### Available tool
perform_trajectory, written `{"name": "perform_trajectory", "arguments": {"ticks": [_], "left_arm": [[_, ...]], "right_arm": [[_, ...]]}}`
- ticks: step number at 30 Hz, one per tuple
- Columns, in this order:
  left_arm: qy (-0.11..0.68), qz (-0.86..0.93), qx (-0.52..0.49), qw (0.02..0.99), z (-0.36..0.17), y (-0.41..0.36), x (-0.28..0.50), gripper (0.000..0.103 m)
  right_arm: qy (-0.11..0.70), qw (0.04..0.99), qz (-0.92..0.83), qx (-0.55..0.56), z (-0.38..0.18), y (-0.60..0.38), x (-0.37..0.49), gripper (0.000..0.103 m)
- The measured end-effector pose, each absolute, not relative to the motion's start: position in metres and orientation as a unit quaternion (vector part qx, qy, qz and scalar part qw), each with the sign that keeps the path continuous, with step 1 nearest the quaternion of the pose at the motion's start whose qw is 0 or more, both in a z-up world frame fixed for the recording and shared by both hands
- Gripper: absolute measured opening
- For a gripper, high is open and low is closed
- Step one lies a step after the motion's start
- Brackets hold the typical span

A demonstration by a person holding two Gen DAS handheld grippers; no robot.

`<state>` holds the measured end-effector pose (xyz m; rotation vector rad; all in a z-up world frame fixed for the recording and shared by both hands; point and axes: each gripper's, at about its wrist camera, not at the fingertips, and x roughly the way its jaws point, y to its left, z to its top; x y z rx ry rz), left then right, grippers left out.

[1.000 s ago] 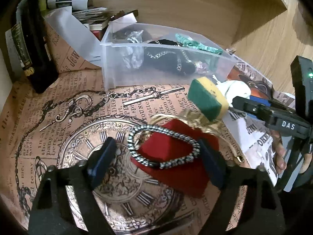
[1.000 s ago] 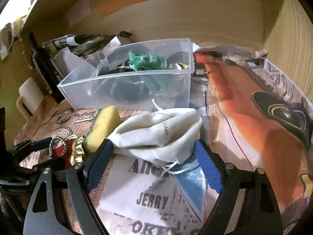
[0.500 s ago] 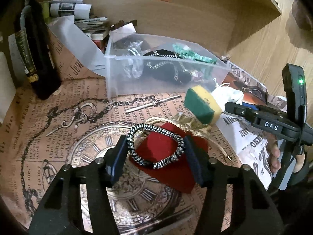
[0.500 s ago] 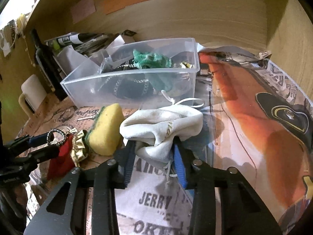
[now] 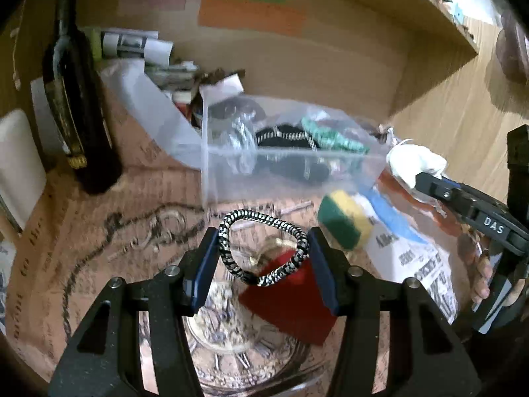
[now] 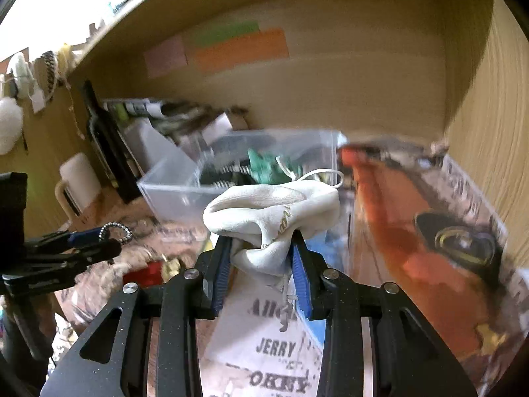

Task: Organize soft objects
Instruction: 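Grasp the white cloth with the right tool while the left tool grasps the braided bracelet, then carry the white cloth and bracelet into the clear box and open both tools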

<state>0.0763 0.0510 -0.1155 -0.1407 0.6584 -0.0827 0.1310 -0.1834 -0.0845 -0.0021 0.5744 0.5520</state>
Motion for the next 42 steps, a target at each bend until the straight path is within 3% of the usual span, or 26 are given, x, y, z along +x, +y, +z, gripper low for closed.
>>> {"name": "perform_trajectory", "arguments": {"ticks": [11,19,27,42], "left_arm": [[0.262,-0.033,-0.061,0.963,-0.066,0.053,0.103,0.054],[0.266,-0.032,-0.066,0.961,-0.057,0.053,0.144,0.054],[0.324,-0.032,-0.057,0.944,-0.087,0.051,0.194,0.054],[0.358,-0.041,-0.056,0.931,-0.109,0.05,0.232,0.056]], "right_arm": [[0.224,0.933,0.281,-0.01,-0.051,-0.173,0.14,0.032],[0.205,0.932,0.298,-0.026,-0.038,-0.152,0.162,0.032],[0.249,0.917,0.31,-0.043,-0.059,-0.117,0.201,0.032],[0.342,0.884,0.314,-0.051,-0.108,-0.099,0.241,0.034]]}}
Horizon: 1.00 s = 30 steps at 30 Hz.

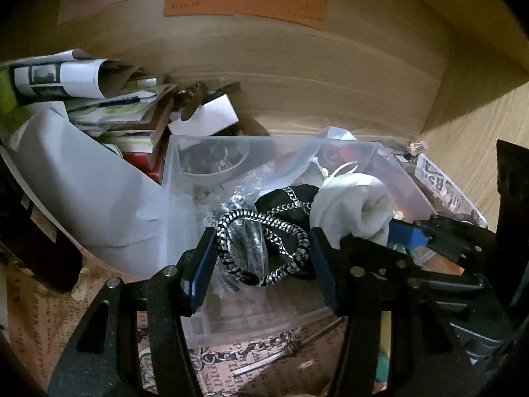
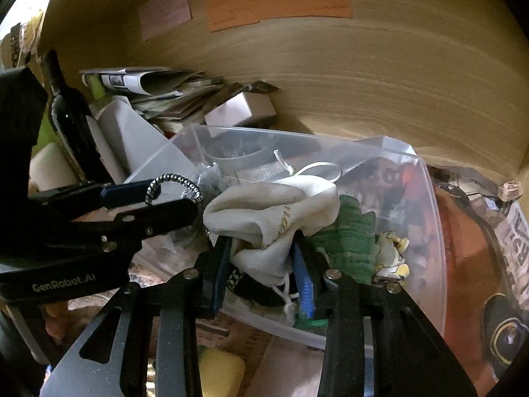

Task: Organize soft objects
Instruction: 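Carry the white cloth and bracelet into the clear box and open both tools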

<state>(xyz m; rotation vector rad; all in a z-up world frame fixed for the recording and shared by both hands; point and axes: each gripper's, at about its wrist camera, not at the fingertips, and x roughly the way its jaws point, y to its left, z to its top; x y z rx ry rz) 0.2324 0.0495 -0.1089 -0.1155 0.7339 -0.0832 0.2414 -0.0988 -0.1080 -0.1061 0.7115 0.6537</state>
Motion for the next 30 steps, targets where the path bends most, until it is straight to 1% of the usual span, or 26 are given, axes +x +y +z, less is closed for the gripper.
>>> {"name": "perform_trajectory", "arguments": {"ticks": [2,6,8,10,15,17,18,19,21,30], "left_arm": [[0.359,-0.039,-0.054,0.931,-0.108,0.049,0.232,0.057],[0.358,-0.038,-0.056,0.931,-0.106,0.052,0.227,0.064],[0.356,-0.043,-0.061,0.931,-0.103,0.054,0.221,0.065],[0.353,-0.044,-0.063,0.933,-0.1,0.055,0.216,0.069],[0.333,-0.045,-0.063,0.94,-0.086,0.057,0.197,0.072],[0.321,-0.045,-0.062,0.944,-0.079,0.058,0.186,0.077],[0.313,-0.044,-0.061,0.947,-0.076,0.058,0.18,0.081],[0.308,-0.046,-0.06,0.948,-0.075,0.058,0.174,0.087],[0.305,-0.045,-0.057,0.95,-0.075,0.058,0.166,0.091],[0.345,-0.045,-0.038,0.937,-0.104,0.052,0.132,0.092]], "right_arm": [[0.346,0.884,0.311,-0.05,-0.107,-0.099,0.24,0.036],[0.354,0.882,0.309,-0.047,-0.103,-0.101,0.239,0.046],[0.353,0.881,0.311,-0.047,-0.101,-0.1,0.238,0.05],[0.346,0.884,0.31,-0.053,-0.097,-0.101,0.234,0.052],[0.314,0.898,0.301,-0.073,-0.083,-0.108,0.214,0.064],[0.303,0.901,0.301,-0.074,-0.079,-0.112,0.205,0.067],[0.299,0.902,0.301,-0.074,-0.078,-0.114,0.201,0.068],[0.296,0.903,0.302,-0.074,-0.078,-0.116,0.195,0.069],[0.297,0.902,0.305,-0.071,-0.08,-0.118,0.186,0.069],[0.339,0.884,0.309,-0.089,-0.113,-0.12,0.156,0.068]]}}
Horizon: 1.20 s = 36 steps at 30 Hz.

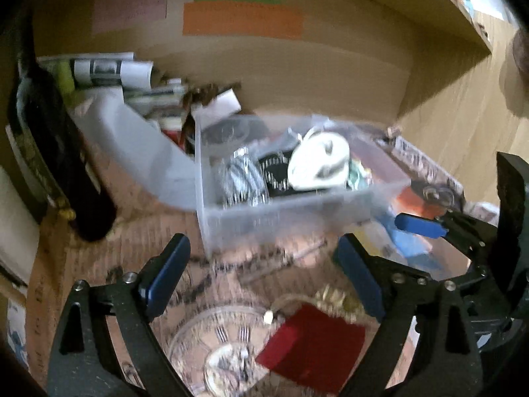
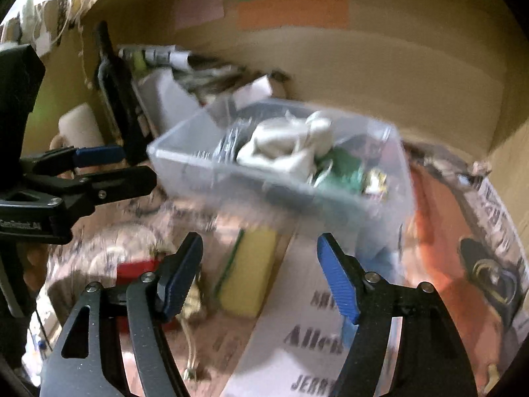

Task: Organize soft objects
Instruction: 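Carry the white cloth and bracelet into the clear box and open both tools, then grasp the yellow-green sponge with the right tool while the left tool grasps the red velvet pouch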

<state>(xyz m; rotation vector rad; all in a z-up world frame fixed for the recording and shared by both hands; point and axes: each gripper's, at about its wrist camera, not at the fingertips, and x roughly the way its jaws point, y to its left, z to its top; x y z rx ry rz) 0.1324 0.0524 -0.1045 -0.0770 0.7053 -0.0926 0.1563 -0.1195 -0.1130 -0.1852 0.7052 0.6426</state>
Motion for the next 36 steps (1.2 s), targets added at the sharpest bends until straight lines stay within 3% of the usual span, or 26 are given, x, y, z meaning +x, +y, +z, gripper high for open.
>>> {"name": "perform_trajectory", "arguments": {"ticks": [2,8,26,28,32,36], "left_arm": [[0.357,-0.047,-0.038,0.932,-0.114,0.051,0.127,0.093],[0.392,-0.051,-0.042,0.918,-0.139,0.045,0.113,0.093],[0.43,-0.101,-0.049,0.896,-0.165,-0.004,0.114,0.092],[0.428,-0.096,-0.052,0.897,-0.165,-0.005,0.118,0.08],[0.419,-0.084,-0.034,0.903,-0.166,-0.012,0.122,0.072],[0.408,-0.076,-0.029,0.909,-0.166,-0.013,0.122,0.056]], "right_arm": [[0.353,0.877,0.312,-0.094,-0.121,-0.118,0.154,0.063],[0.396,0.854,0.326,-0.086,-0.14,-0.116,0.159,0.029],[0.337,0.895,0.291,-0.021,-0.117,-0.17,0.132,0.028],[0.335,0.897,0.289,-0.019,-0.116,-0.174,0.131,0.028],[0.332,0.898,0.29,-0.008,-0.116,-0.181,0.13,0.028],[0.33,0.898,0.293,-0.003,-0.117,-0.183,0.13,0.028]]}}
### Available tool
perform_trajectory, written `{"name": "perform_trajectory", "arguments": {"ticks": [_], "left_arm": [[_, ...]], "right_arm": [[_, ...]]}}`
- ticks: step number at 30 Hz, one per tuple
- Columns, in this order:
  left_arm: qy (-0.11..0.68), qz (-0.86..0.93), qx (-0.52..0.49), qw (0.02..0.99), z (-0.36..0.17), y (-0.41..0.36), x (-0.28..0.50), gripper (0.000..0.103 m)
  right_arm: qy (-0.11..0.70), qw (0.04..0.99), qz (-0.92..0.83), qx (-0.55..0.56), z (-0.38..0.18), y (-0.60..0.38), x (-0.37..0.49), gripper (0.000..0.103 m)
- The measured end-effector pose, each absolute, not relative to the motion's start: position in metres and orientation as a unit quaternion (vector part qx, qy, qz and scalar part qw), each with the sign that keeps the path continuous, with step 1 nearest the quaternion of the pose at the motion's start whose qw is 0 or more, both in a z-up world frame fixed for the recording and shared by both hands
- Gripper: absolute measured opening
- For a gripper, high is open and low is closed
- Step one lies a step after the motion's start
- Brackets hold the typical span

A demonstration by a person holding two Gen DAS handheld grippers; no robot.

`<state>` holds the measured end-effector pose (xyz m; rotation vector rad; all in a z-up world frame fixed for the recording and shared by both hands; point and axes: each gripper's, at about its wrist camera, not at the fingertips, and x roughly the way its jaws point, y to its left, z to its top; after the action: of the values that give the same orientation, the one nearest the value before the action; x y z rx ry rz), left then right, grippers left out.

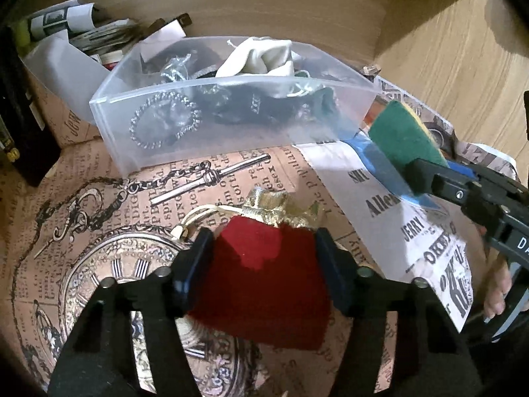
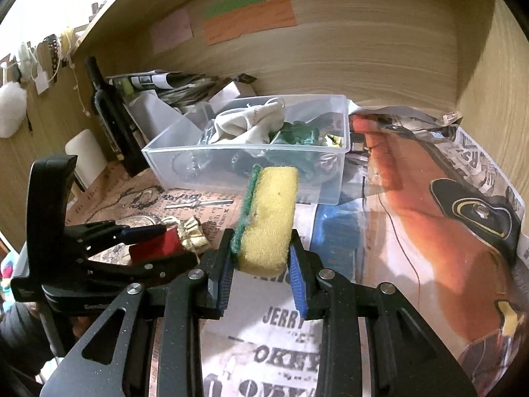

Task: Organize soft objects
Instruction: 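Grasp the yellow-green sponge with the right tool while the left tool grasps the red velvet pouch, then carry the sponge and red pouch into the clear box and open both tools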

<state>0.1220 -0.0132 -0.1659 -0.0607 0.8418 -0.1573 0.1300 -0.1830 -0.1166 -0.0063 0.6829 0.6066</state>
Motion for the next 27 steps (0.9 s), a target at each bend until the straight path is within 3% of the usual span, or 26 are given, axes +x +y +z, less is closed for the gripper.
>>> {"name": "perform_trajectory", "arguments": {"ticks": [7,27], "left_arm": [[0.391,-0.078,-0.056,0.915,-0.154,-0.004,0.121,0.022],[0.287,-0.059,-0.069,0.953,-0.077,0.019,0.101,0.017]], "right_arm": [[0.322,0.901,0.292,0.003,-0.113,-0.186,0.129,0.028],[0.272,0.92,0.282,0.012,-0.081,-0.191,0.136,0.028]]}}
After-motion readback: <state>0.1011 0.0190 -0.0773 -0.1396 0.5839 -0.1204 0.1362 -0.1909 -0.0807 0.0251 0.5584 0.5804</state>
